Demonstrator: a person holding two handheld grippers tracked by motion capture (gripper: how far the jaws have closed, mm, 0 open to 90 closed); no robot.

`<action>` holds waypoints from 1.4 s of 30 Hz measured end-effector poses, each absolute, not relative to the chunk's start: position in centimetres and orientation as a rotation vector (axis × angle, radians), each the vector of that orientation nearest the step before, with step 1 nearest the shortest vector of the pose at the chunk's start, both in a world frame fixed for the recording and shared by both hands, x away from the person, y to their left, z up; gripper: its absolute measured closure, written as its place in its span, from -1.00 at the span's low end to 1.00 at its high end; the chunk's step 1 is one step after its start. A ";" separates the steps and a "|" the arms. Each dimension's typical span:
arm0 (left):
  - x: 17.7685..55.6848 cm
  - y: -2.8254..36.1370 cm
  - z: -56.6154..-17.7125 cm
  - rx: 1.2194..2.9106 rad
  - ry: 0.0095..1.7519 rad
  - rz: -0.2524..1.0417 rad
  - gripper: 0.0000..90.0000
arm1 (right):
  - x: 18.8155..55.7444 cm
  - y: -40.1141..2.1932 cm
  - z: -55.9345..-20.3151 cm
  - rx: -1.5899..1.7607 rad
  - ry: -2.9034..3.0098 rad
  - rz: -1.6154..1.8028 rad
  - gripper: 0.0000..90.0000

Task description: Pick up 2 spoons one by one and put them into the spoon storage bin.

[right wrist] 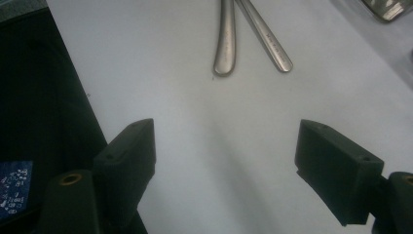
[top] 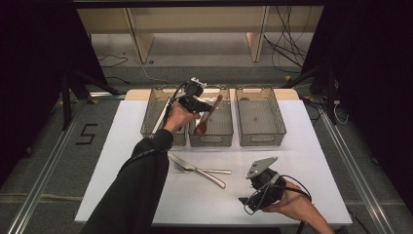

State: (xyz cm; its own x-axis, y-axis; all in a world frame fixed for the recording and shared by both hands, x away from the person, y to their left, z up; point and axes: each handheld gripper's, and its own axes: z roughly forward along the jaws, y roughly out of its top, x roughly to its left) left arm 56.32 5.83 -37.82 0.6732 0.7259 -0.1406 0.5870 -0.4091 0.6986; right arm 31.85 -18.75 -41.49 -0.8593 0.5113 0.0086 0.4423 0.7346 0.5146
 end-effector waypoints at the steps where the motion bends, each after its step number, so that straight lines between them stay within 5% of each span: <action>1: 56.2 5.9 -37.7 2.139 1.006 0.234 0.58 | 31.8 -18.8 -41.5 0.774 2.800 0.779 -0.47; 15: 53.0 8.0 -35.5 2.164 0.936 0.199 -0.17 | 31.9 -18.7 -41.5 0.778 2.798 0.774 -0.47; 42: 44.2 13.9 -37.7 2.126 0.820 0.180 -0.49 | 31.9 -18.3 -41.5 0.781 2.770 0.786 -0.47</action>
